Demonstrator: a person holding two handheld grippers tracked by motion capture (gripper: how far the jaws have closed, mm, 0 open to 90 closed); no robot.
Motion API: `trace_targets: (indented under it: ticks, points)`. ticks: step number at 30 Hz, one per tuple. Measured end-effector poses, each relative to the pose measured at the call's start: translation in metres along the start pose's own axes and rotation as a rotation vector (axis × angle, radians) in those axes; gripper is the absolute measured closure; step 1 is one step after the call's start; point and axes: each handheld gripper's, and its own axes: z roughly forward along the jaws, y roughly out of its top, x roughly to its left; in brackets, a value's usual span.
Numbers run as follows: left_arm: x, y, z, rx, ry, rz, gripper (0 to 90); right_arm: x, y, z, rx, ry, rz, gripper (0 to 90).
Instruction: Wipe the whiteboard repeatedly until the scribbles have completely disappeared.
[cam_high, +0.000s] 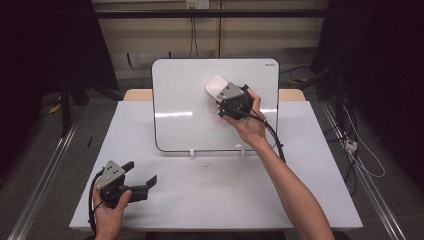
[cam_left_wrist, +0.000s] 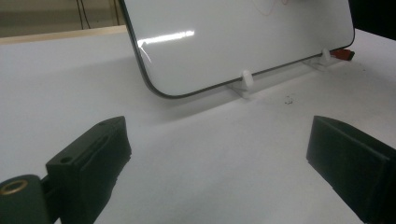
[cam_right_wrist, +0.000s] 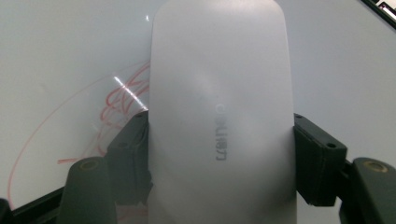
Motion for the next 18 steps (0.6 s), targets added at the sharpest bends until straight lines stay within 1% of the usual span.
trace_targets:
  ticks: [4,11,15,18]
  points:
    - [-0.001,0.0,0.001,-0.004,0.0,-0.006,5.8,0.007,-0.002,-0.001,0.001,0.007,-0.009,31.3]
    - [-0.001,0.001,0.003,0.004,-0.008,0.002,5.8,0.023,-0.007,-0.002,0.0,0.028,-0.034,31.3]
    - [-0.001,0.001,0.004,0.008,-0.01,0.005,5.8,0.034,-0.009,-0.002,0.004,0.043,-0.055,31.3]
    - [-0.001,0.001,0.004,0.011,-0.011,0.012,5.8,0.043,-0.011,-0.002,0.006,0.067,-0.078,31.2]
